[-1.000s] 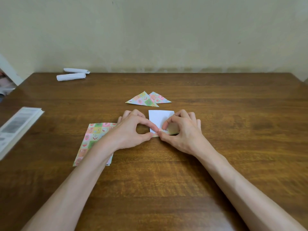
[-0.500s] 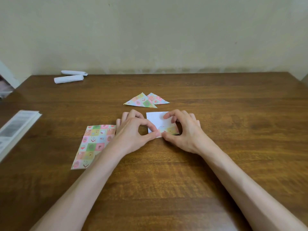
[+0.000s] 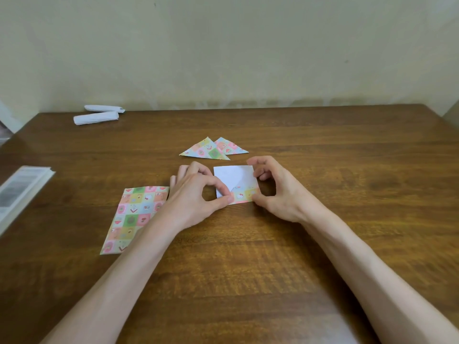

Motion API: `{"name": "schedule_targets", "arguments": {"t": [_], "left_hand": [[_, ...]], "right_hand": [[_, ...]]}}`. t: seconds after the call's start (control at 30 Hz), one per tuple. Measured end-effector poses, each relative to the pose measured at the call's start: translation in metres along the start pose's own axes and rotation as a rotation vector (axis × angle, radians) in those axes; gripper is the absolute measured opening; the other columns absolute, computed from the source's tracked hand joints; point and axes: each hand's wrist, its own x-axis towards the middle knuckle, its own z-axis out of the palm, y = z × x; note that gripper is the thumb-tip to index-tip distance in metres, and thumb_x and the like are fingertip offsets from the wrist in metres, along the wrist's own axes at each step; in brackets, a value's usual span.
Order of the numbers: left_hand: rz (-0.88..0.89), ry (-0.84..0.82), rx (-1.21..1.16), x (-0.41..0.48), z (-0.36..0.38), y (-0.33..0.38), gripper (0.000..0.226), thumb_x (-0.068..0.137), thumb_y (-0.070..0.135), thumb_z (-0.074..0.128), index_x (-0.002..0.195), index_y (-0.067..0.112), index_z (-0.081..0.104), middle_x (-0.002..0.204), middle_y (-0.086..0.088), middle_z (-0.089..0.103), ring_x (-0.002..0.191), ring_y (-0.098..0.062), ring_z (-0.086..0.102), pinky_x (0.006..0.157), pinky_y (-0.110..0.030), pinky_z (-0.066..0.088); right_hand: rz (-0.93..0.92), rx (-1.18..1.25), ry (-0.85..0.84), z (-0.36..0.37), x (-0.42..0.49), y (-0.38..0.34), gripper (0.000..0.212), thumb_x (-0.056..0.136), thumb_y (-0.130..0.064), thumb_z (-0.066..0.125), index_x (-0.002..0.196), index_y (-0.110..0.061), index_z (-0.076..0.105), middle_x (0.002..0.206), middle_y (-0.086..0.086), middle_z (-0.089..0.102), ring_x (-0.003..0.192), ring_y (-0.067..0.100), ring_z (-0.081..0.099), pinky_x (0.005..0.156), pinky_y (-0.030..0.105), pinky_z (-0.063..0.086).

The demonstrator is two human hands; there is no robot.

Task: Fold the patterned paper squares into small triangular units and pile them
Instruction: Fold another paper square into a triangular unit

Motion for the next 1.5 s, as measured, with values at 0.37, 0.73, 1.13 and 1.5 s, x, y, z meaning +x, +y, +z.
{"name": "schedule_targets", "arguments": {"t": [0.37, 0.73, 1.13, 1.5], "left_hand": [[-0.012, 0.024, 0.008, 0.001, 0.003, -0.004, 0.027, 0.083, 0.06, 0.076, 0.098, 0.041, 0.064, 0.12, 0.016, 0.045, 0.122, -0.008, 0.036, 0.095, -0.031, 0.025], [-0.006, -0.012, 0.016, -0.001, -0.002, -0.002, 0.023, 0.084, 0.061, 0.073, 0.099, 0.047, 0.063, 0.121, 0.022, 0.05, 0.125, -0.007, 0.037, 0.097, -0.033, 0.025], [0.192, 0.235, -0.03, -0.001, 0.004, -0.007, 0.024, 0.084, 0.045, 0.082, 0.099, 0.04, 0.064, 0.095, 0.017, 0.052, 0.091, -0.003, 0.051, 0.083, -0.032, 0.044], [0.325, 0.135, 0.053, 0.0, 0.005, -0.01, 0.002, 0.091, 0.037, 0.077, 0.093, 0.037, 0.077, 0.095, 0.024, 0.064, 0.099, -0.005, 0.053, 0.088, -0.036, 0.049]], "right_hand": [[-0.007, 0.049, -0.014, -0.008, 0.0, 0.005, 0.074, 0.084, 0.005, 0.07, 0.145, -0.03, 0.044, 0.126, 0.002, 0.047, 0.11, -0.003, 0.054, 0.078, 0.001, 0.037], [-0.069, 0.012, 0.198, -0.011, -0.001, 0.004, 0.04, 0.089, -0.017, 0.075, 0.125, -0.033, 0.067, 0.12, -0.011, 0.064, 0.111, 0.004, 0.058, 0.086, 0.018, 0.049], [-0.101, -0.161, 0.155, -0.006, -0.004, 0.001, 0.013, 0.093, -0.034, 0.073, 0.082, -0.029, 0.07, 0.066, -0.015, 0.058, 0.067, 0.009, 0.05, 0.063, 0.026, 0.038], [-0.106, 0.059, 0.066, -0.005, -0.008, -0.008, 0.054, 0.085, -0.015, 0.071, 0.13, -0.038, 0.054, 0.064, -0.005, 0.062, 0.056, 0.011, 0.053, 0.062, 0.017, 0.043]]}}
